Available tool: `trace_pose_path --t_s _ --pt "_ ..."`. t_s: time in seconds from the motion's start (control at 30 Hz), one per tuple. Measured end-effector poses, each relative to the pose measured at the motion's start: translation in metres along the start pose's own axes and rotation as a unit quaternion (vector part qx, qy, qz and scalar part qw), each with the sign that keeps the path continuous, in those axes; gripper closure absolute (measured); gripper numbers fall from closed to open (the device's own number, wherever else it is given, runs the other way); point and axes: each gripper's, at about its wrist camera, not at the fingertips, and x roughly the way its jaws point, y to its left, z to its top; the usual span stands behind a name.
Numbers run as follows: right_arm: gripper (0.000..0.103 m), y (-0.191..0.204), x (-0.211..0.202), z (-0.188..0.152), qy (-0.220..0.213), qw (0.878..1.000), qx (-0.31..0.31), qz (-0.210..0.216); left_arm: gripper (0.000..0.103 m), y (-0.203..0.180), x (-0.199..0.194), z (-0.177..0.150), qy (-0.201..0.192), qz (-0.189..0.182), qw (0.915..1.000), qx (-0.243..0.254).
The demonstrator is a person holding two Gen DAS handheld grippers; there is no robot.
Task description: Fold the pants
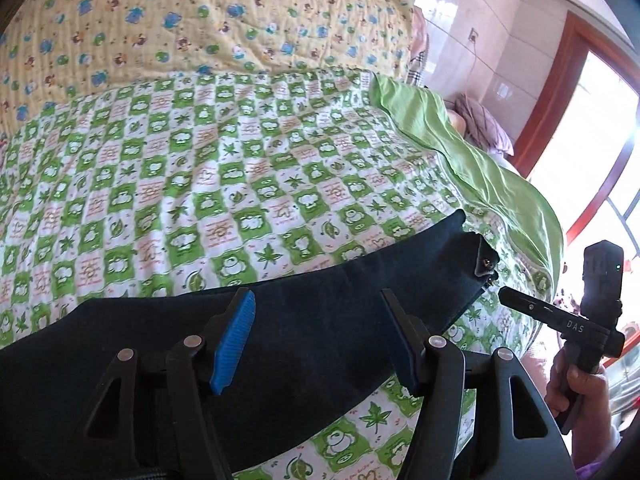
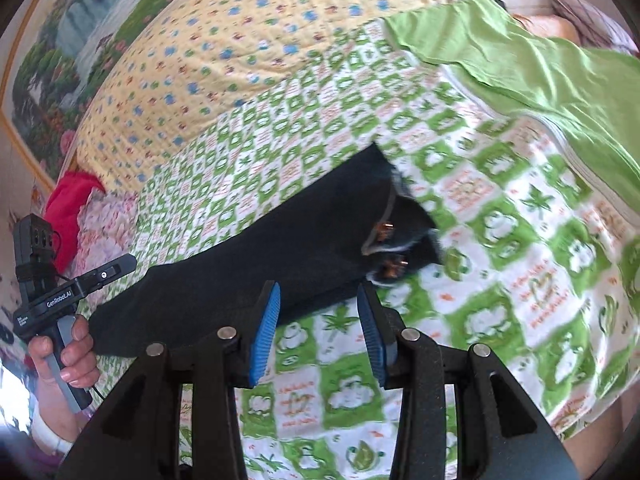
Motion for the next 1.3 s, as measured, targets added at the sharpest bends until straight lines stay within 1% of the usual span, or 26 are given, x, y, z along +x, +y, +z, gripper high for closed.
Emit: trace_pose_path --t_s 0.23,0.4,0.57,0.67,0.73,0.8,0.87,0.9,0.93,1.0,1.03,1.13,1.27,1.3 --pt "0.061 -0.033 -0.004 0.003 -0.001 0.998 0.060 -0.005 0.038 -0.024 0.030 0.022 0.027 -0.024 0.9984 0.044" --pt "0.061 -0.050 0.006 0.005 0.005 0.993 0.114 0.017 0.037 -0.037 0.054 0.038 0.048 -0.045 0.9958 0.063" --pt "0.061 -0.054 0.016 0.008 -0.002 0.989 0.145 0.038 0.037 -0.049 0.080 0.052 0.073 -0.062 0.9909 0.094" --pt "0.061 -0.055 0.020 0.010 -0.009 0.987 0.157 0.044 0.037 -0.059 0.099 0.060 0.098 -0.083 0.9851 0.115" --pt "0.061 -0.055 0.022 0.012 -0.014 0.985 0.166 0.050 0.037 -0.068 0.112 0.064 0.115 -0.100 0.9793 0.134" --pt "0.061 -0.056 0.024 0.010 -0.019 0.984 0.171 0.055 0.037 -0.076 0.126 0.068 0.129 -0.106 0.9746 0.150" --pt "0.068 -0.055 0.026 0.010 -0.023 0.984 0.166 0.052 0.037 -0.082 0.140 0.071 0.145 -0.117 0.9693 0.160" --pt "0.080 -0.055 0.026 0.010 -0.024 0.986 0.160 0.047 0.037 -0.084 0.147 0.073 0.153 -0.122 0.9673 0.161" --pt "0.086 -0.057 0.026 0.010 -0.025 0.986 0.158 0.046 0.037 -0.087 0.155 0.075 0.161 -0.127 0.9653 0.162" --pt "0.089 -0.065 0.023 0.008 -0.029 0.985 0.161 0.054 0.037 -0.092 0.165 0.079 0.166 -0.132 0.9636 0.163" --pt "0.089 -0.067 0.022 0.006 -0.030 0.985 0.160 0.057 0.037 -0.094 0.170 0.081 0.168 -0.137 0.9623 0.164" --pt "0.090 -0.069 0.017 0.001 -0.036 0.985 0.152 0.068 0.038 -0.108 0.184 0.086 0.181 -0.162 0.9542 0.175" --pt "0.090 -0.071 0.014 -0.002 -0.039 0.985 0.151 0.079 0.045 -0.129 0.204 0.083 0.215 -0.192 0.9374 0.196" --pt "0.090 -0.072 0.014 -0.002 -0.041 0.984 0.150 0.082 0.050 -0.133 0.208 0.082 0.223 -0.200 0.9325 0.202"
